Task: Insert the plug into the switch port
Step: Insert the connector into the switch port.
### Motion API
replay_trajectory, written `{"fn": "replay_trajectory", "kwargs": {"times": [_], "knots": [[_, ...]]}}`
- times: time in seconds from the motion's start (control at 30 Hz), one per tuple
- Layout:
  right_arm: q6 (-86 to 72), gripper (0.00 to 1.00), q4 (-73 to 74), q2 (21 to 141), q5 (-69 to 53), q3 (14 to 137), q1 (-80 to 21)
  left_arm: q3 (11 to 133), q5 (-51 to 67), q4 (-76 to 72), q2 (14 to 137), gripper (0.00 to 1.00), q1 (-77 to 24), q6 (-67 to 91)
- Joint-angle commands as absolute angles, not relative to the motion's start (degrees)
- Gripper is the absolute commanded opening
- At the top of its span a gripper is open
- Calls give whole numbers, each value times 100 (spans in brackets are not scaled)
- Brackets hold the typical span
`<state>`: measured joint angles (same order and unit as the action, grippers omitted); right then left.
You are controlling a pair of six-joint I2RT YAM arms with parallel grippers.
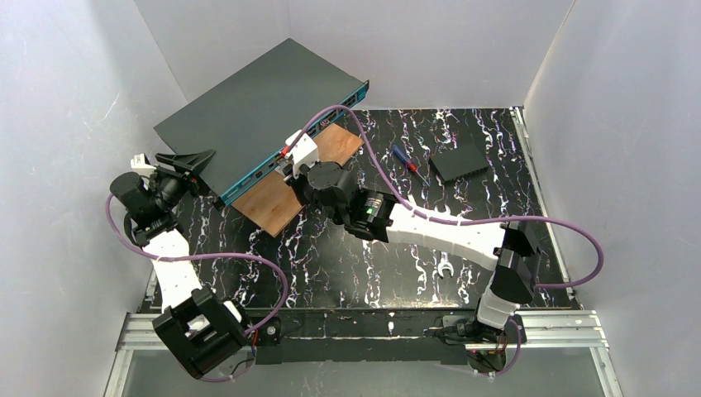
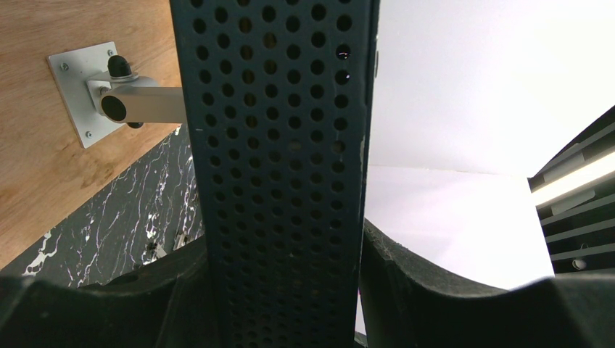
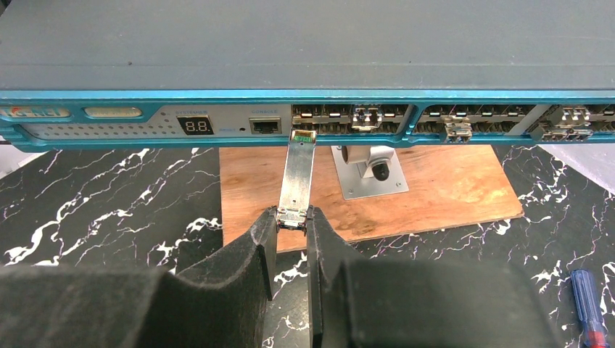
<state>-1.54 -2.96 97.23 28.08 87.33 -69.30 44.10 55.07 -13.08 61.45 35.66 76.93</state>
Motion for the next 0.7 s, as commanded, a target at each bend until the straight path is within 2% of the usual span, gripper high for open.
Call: {"fn": "replay_trajectory", "kwargs": {"times": [0.0, 0.67], "knots": [[-205, 1, -521, 9569, 2927, 8890, -6935, 4359, 5748, -1169, 6090, 0, 3515, 7356], [-264, 1, -483, 9558, 2907, 8884, -6935, 4359, 5748, -1169, 6083, 0, 3516, 7351]]}}
